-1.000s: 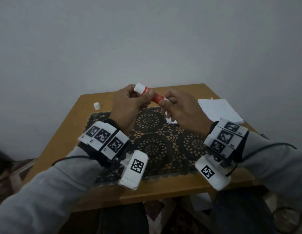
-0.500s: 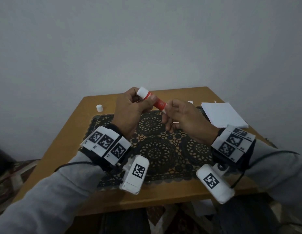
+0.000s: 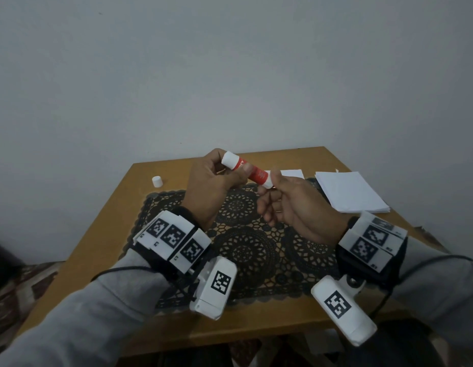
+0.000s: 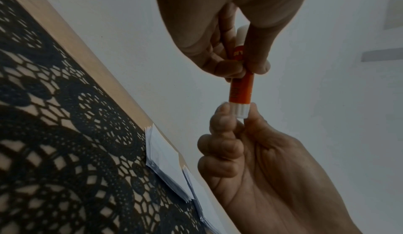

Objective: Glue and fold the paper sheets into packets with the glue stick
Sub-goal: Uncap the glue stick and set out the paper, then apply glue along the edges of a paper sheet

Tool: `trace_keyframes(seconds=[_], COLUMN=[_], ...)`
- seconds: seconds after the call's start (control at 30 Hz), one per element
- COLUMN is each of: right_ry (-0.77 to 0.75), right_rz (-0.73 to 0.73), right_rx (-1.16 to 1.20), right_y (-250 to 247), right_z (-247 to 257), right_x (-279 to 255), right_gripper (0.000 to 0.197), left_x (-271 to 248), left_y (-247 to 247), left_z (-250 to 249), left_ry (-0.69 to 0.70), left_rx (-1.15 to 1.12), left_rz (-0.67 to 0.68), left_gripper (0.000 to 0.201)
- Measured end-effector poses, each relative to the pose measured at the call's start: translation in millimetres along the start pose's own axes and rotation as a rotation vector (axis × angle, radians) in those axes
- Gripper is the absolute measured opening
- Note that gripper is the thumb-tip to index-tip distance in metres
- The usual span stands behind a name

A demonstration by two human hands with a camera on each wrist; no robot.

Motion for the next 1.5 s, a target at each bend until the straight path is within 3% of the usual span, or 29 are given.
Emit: trace_keyframes(seconds=[0.17,0.37,0.53,0.7,0.87,1.0,1.13,1.23,1.4,1.5], right_ry=[-0.034,0.043,0.054,-0.078,-0.279,-0.438,-0.426,-0.423,-0.435,-0.437], right_rz=[0.062,0.015,0.061,0.038,-0.114,-0.281,-0.291,-0.300,-0.405,-0.392], right_rx=[0.013,0.013,0.085,-0.083,-0.390,-0.805,-1.186,-1.214,-1.091,-1.066], right_y=[-1,1,0,-3,-24,-62,-90,-100,-105,-104], right_z=[4,-4,-8,3,27,43,41,35,33,29], right_x=[-1,1,0,-4,3,10,22,29,36,40], right_gripper=[0.022,0.042,0.035,0.033,0.017,0.018,0.027,0.031,0.025,0.026], left_x=[0,0,-1,-2,15,33,41,45,52,57], left_y=[-2,-1,-3,4,22,37,65,82,102,107], left_z=[-1,-2,3,3,-7,2,30,58,96,101], left_ry=[0.011,0.026,0.017,-0.015,0.046,0.076,0.110,0.090,0.023,0.031], left_rx=[0.015,0.043,0.043,0.032,0.245,0.648,1.185,1.362,1.449,1.474], left_rz=[-0.011,-0.006,-0.002,0.049,0.078,0.217,0.485,0.608,0.837,0.865], left_gripper=[0.015,0.016,0.017,0.029,0.031,0.029,0.025,0.037,0.055,0.049])
Point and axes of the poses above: each hand's wrist, its own x-axis towards the middle knuckle, its own y-axis out of the palm, z = x × y, the point moved 7 cm from there along x, towards the middle knuckle
